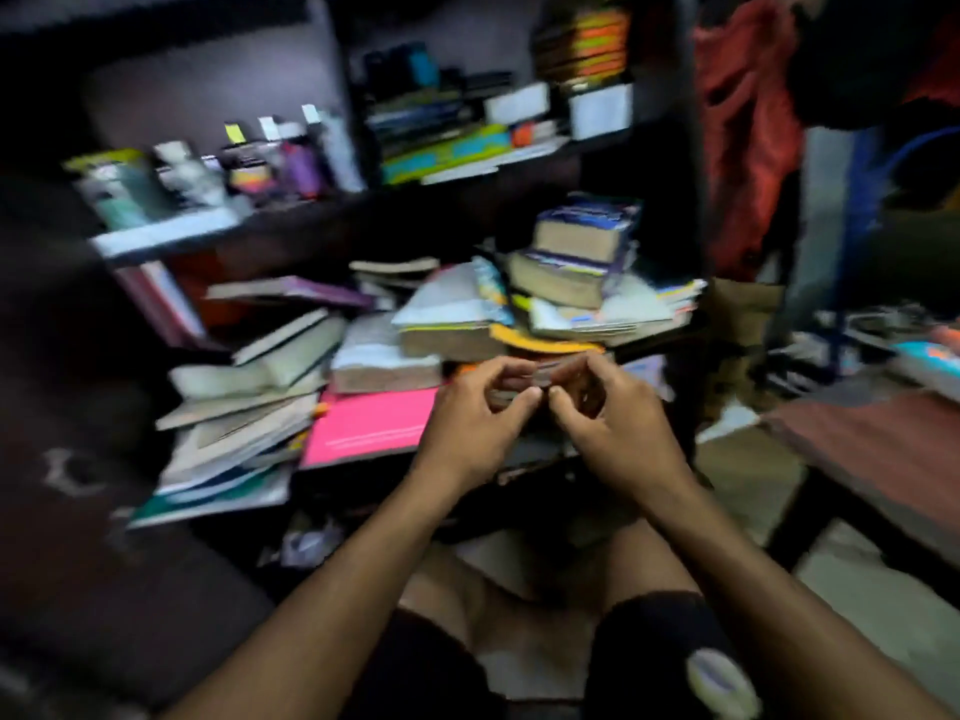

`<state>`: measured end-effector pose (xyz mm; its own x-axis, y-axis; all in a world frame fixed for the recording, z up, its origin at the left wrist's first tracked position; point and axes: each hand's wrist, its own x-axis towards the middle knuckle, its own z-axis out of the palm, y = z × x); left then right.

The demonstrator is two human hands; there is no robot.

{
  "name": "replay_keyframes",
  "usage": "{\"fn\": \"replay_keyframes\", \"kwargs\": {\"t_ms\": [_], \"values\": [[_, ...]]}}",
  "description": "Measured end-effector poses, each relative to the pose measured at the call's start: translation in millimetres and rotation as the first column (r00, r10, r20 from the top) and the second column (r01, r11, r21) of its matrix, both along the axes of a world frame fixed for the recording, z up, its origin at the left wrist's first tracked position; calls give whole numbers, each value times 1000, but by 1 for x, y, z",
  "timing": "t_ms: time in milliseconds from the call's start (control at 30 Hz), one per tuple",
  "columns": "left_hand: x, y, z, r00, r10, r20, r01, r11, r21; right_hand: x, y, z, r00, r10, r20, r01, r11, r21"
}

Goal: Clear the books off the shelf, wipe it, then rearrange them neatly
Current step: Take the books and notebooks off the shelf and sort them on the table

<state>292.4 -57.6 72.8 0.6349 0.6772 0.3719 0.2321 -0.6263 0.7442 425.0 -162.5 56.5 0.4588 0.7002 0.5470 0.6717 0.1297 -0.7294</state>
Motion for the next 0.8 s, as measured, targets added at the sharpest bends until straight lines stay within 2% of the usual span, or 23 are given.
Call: {"fn": "replay_keyframes", "kwargs": {"t_ms": [100, 167, 333, 400, 467, 600, 700, 800], "values": [[-75, 24, -2, 988, 152, 6, -152, 985, -80, -50, 32, 6, 988, 153, 21, -151, 985, -86], [-120, 36, -8, 963, 268, 11, -266, 961, -81, -81, 50, 4, 965, 260, 37, -252, 955, -154], [-217, 63, -40, 840, 535, 88, -522, 842, -135, -155, 86, -5, 863, 498, 90, -443, 829, -341], [-237, 69, -56, 793, 602, 91, -581, 793, -183, -172, 97, -13, 827, 543, 141, -453, 794, -405], [-246, 74, -71, 795, 602, 77, -581, 791, -193, -179, 106, -22, 812, 538, 226, -402, 797, -451], [-238, 78, -86, 851, 525, 23, -523, 850, -65, -175, 113, -33, 757, 488, 434, -301, 850, -432], [-220, 84, -85, 838, 545, -20, -538, 833, 131, -169, 118, -39, 699, 465, 543, -267, 875, -404], [-209, 97, -76, 798, 596, -84, -561, 788, 254, -165, 124, -36, 651, 408, 640, -235, 910, -341]]}}
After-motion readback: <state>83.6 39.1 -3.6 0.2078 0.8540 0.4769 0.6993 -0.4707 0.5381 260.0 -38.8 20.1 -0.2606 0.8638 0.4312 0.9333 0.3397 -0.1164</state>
